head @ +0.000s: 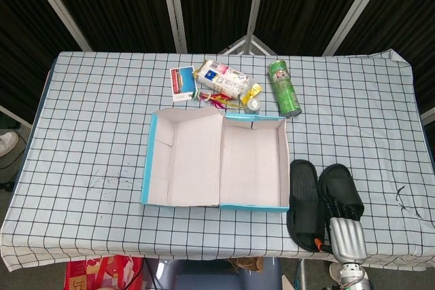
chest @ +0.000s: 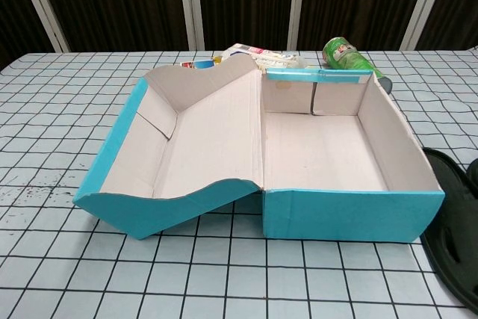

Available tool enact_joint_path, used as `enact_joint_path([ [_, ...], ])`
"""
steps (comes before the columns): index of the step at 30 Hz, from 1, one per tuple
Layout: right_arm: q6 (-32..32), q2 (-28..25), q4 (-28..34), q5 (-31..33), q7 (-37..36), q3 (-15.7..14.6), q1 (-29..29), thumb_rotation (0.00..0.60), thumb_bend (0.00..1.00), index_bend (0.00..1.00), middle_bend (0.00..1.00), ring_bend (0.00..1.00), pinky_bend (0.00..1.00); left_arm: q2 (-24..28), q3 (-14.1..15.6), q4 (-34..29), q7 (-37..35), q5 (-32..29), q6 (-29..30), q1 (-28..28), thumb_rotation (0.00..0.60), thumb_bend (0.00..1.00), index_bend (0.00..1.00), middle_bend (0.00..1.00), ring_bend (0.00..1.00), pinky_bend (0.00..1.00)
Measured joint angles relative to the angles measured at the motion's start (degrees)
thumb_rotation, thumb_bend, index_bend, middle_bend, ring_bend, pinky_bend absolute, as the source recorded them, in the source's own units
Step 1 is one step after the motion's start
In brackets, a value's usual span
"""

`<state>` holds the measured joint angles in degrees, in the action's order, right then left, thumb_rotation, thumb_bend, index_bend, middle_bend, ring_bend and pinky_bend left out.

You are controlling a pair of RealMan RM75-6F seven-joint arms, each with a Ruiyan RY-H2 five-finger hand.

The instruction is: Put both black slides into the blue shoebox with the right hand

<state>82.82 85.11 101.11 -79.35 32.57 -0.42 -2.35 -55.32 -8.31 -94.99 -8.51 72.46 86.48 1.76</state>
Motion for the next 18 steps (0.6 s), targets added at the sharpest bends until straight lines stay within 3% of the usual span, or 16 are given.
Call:
enact_joint_path([
  [13, -2.8, 2.6, -2.2, 3.2, 2.2, 2.2, 2.9, 0.600, 0.15, 0.16, 0.08, 0.14, 0.16, -0.2, -0.1, -0.1, 0.8, -0.3, -0.1, -0.1, 0.600, 0.37, 0.08, 0.00, 0.00, 0.09],
  [15, -3.3, 2.8, -2.3, 3.8, 3.0, 2.5, 3.4, 0.600, 0.15, 0.18, 0.08, 0.14, 0.14, -0.2, -0.1, -0.1, 0.7, -0.4, 0.0, -0.1, 0.600, 0.37, 0.08, 0.00, 0.00, 0.09],
  [18, -4.2, 2.9, -2.2, 5.1, 4.2, 2.8, 4.1, 0.600, 0.17, 0.29, 0.17, 0.14, 0.11, -0.1, -0.2, -0.1, 0.6, -0.4, 0.1, 0.0, 0.600, 0.37, 0.08, 0.00, 0.00, 0.09],
])
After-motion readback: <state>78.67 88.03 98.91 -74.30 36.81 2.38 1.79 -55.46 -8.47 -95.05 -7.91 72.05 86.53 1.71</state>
